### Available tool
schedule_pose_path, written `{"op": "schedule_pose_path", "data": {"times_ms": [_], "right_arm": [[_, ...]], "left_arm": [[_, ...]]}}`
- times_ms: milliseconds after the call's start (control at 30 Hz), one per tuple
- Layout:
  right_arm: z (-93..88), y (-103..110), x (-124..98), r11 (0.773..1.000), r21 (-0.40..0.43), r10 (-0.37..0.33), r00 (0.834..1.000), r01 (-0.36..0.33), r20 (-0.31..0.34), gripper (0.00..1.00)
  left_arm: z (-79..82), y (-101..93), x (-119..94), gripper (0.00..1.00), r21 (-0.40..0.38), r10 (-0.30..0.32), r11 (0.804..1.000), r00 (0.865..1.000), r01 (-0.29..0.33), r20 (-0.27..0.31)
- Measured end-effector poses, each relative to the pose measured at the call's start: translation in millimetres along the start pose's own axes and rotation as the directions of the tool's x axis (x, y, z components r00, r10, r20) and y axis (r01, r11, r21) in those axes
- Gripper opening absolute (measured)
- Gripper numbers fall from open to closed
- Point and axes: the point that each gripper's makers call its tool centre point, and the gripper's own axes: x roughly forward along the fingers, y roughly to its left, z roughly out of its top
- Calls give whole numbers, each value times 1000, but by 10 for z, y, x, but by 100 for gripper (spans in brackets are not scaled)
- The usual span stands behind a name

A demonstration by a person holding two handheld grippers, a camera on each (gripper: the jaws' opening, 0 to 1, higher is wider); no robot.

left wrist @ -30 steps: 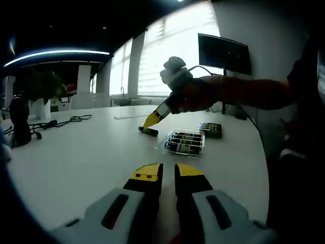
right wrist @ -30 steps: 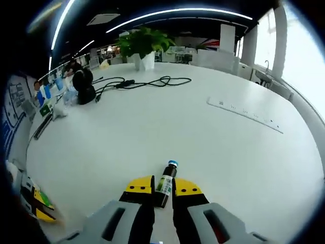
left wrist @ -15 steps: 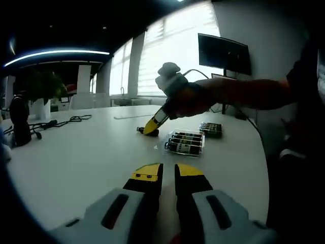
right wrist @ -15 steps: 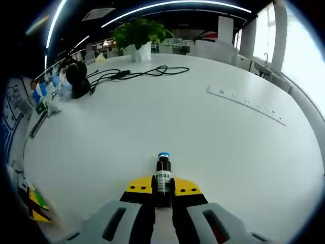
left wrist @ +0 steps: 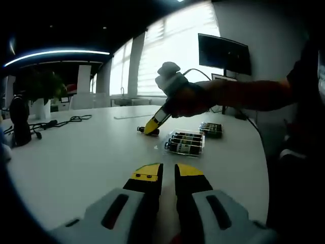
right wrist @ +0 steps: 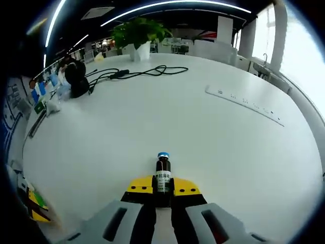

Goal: Grip medicine bottles put into box

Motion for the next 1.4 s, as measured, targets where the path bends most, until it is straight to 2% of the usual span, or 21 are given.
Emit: {"op": "schedule_pose_path", "data": {"times_ms": [500,1000,1400], "right_arm": [[41,99,-223,1000,-17,11,999,-10,43,6],[-23,429,-597,995,-73,76,992,-69,99,6],[-172,708,-812,988,-100,133,983,-121,127,6]], "left_arm": [[-5,-1,-2,4,1,0,1000,1000,0,0],[-9,-1,-1,4,3,1,1000,1000,-1,-2],[-12,0,1,4,6,3,1000,1000,-3,-5]]}}
